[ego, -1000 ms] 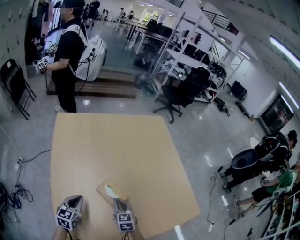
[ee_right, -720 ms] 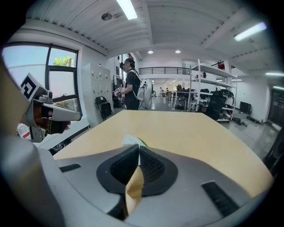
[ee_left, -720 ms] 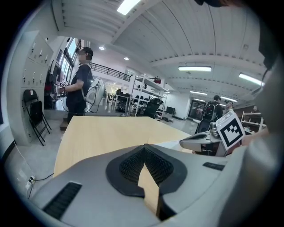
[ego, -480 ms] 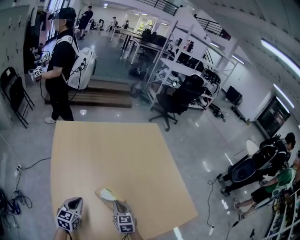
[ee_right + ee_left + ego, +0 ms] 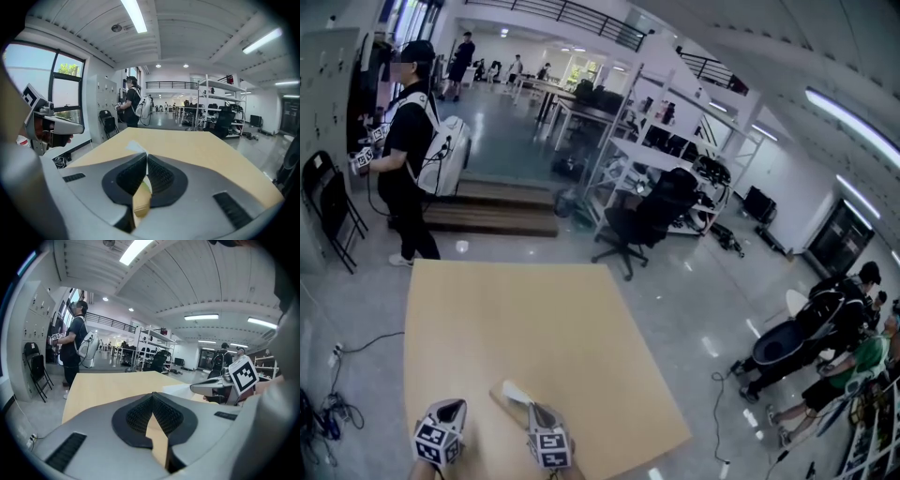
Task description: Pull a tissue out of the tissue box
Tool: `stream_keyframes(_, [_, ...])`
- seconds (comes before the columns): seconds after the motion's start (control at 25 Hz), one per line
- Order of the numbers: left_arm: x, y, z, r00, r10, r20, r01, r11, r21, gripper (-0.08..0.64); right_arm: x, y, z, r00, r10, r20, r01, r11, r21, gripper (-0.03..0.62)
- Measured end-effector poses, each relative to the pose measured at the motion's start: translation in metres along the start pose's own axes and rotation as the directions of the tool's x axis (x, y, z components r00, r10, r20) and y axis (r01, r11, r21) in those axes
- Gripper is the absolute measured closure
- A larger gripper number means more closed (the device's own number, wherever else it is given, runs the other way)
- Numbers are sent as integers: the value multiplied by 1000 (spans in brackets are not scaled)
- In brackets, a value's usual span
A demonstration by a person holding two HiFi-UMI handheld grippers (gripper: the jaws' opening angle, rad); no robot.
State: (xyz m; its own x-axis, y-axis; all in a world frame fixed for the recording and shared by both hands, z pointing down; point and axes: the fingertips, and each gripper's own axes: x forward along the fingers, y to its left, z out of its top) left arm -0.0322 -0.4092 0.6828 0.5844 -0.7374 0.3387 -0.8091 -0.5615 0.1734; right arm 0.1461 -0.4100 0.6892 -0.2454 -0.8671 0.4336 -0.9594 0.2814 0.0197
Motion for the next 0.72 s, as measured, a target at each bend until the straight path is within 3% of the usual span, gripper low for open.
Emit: stream_keyframes(0.72, [-22, -6, 33, 996, 11, 88, -15, 999, 41, 552, -26, -3, 46, 992, -25, 127, 28, 999, -23, 586])
